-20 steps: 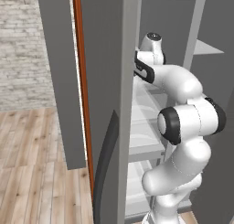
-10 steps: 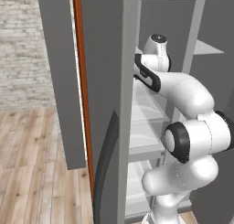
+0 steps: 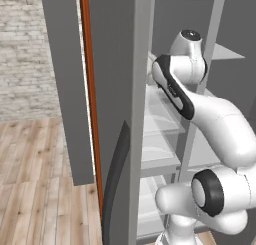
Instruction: There's a chicken drumstick in the fridge that needs to be moved to the freezer for freezing. Pick up the chicken drumstick from the fridge, place it on any shelf in the freezer, and close the fridge and freezer doors when done.
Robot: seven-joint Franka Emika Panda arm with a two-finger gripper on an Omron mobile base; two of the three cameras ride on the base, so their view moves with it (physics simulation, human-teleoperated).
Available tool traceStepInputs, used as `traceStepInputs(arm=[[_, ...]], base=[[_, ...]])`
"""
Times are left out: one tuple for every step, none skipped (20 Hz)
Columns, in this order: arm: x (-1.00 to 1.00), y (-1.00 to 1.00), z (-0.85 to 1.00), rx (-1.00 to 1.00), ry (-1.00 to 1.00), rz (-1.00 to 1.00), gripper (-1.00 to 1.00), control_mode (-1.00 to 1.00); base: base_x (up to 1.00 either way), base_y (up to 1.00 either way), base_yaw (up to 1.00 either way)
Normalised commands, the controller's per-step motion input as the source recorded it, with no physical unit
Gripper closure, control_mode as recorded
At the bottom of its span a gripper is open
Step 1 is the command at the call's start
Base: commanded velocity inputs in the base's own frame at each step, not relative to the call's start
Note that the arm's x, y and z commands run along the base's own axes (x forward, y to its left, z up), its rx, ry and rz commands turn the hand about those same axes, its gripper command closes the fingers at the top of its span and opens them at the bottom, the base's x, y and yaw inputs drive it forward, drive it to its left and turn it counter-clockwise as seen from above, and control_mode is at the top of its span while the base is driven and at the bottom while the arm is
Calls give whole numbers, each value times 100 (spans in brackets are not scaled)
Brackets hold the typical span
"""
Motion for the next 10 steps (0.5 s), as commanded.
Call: traceStepInputs(arm=[[-100, -29, 13, 0, 0, 0, 100, -100], [-100, -29, 14, 0, 0, 0, 100, -100], [-100, -34, 20, 0, 0, 0, 100, -100], [-100, -36, 30, 0, 0, 0, 100, -100], [-100, -30, 29, 0, 0, 0, 100, -100], [-99, -46, 27, 0, 0, 0, 100, -100], [-100, -49, 27, 0, 0, 0, 100, -100], [-92, -59, 21, 0, 0, 0, 100, -100], [-85, -60, 17, 0, -2, 0, 100, -100], [-86, -61, 19, 0, -4, 0, 100, -100]], base=[[0, 0, 0], [0, 0, 0], [0, 0, 0], [0, 0, 0], [0, 0, 0], [0, 0, 0], [0, 0, 0], [0, 0, 0], [0, 0, 0], [0, 0, 0]])
